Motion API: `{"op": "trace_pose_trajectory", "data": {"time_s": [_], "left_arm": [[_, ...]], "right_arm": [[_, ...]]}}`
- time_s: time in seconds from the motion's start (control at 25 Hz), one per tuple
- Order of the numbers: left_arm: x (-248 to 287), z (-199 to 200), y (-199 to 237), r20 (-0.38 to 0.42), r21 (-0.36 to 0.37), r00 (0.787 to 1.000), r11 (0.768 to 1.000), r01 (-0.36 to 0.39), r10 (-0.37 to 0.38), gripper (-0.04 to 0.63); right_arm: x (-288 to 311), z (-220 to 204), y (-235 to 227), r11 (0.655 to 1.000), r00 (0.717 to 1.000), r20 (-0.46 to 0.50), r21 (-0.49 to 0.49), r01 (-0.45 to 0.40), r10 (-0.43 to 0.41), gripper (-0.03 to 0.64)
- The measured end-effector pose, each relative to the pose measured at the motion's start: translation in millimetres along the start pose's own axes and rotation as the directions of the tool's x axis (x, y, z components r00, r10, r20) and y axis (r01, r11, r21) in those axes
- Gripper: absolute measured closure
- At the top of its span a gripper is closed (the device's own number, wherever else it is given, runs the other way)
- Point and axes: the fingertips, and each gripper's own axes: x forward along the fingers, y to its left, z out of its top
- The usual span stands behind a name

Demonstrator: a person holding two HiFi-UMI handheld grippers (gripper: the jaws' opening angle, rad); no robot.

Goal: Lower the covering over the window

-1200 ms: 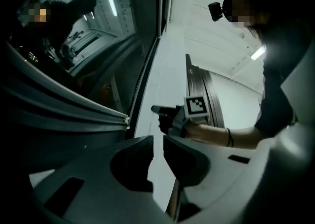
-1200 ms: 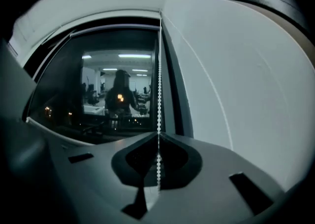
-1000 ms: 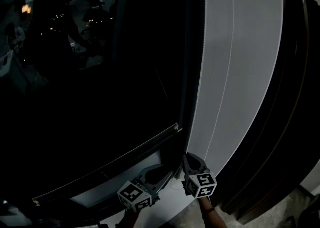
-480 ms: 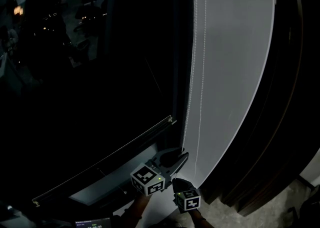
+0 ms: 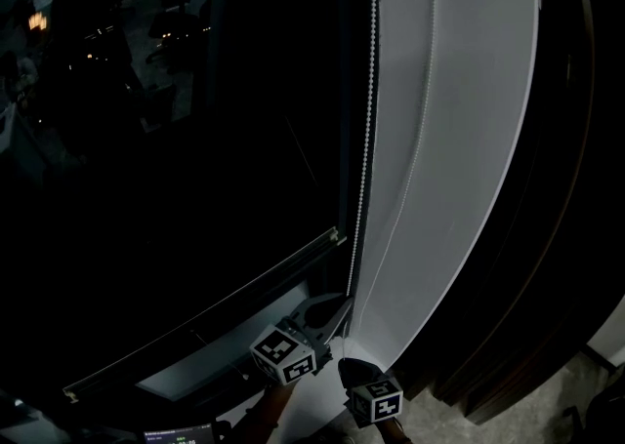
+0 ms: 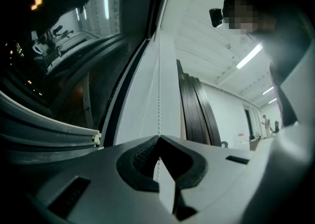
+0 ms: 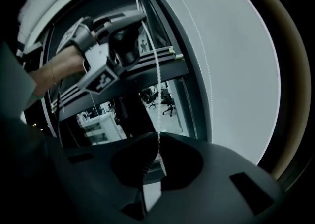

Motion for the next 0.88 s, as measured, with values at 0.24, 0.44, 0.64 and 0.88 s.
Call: {"op": "trace_pose_trajectory", "data": {"time_s": [0.24,0.44,0.64,0.88], "left_arm": [[-30.9,-127.2,26.0,-0.343,-0.062,0.938,0.995,-0.081,0.055,0.592],[-82.7,-247.8,8.6,-0.592,-0.185,0.806,0.970,-0.156,0.016,0.592],[-92.1,-273.2,-5.7,-0.627,-0.218,0.779,0.962,-0.164,-0.009,0.592],[-92.2,-273.0,-0.7,-0.631,-0.212,0.776,0.963,-0.169,-0.003,0.592]], "right_arm": [[-31.2,76.2,19.7,0.996,0.986,0.144,-0.042,-0.084,0.089,0.601],[-58.1,160.1,30.6,0.984,0.945,0.279,-0.108,-0.143,0.168,0.520],[-72.4,245.8,57.8,0.951,0.886,0.376,-0.245,-0.188,0.272,0.509],[-70.7,307.0,65.4,0.936,0.840,0.463,-0.326,-0.133,0.281,0.511]]}}
